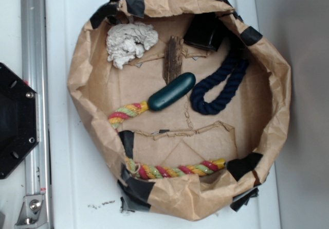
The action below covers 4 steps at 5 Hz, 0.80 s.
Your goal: Grab the multicolored rope.
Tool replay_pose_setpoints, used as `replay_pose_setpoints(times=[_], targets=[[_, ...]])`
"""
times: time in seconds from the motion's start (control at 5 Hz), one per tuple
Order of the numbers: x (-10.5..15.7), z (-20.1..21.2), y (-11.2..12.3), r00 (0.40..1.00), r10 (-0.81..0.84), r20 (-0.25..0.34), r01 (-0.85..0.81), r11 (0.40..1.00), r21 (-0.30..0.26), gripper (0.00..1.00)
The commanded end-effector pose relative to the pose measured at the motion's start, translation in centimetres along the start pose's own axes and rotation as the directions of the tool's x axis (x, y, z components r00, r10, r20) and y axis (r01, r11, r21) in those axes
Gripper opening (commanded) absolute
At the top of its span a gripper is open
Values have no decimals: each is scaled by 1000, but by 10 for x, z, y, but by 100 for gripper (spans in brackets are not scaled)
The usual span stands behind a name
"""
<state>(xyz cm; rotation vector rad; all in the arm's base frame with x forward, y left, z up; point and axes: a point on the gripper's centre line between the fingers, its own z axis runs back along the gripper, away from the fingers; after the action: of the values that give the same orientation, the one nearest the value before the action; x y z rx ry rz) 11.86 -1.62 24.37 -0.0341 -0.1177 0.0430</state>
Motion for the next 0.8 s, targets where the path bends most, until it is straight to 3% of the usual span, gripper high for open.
replay_pose_setpoints(times=[0.0,0.2,0.6], targets=[[0,0,0,1000,0,0,0,1000,0,100],[47,-28,11,996,64,59,-66,997,34,100],[129,-111,21,995,94,41,-95,995,17,100]])
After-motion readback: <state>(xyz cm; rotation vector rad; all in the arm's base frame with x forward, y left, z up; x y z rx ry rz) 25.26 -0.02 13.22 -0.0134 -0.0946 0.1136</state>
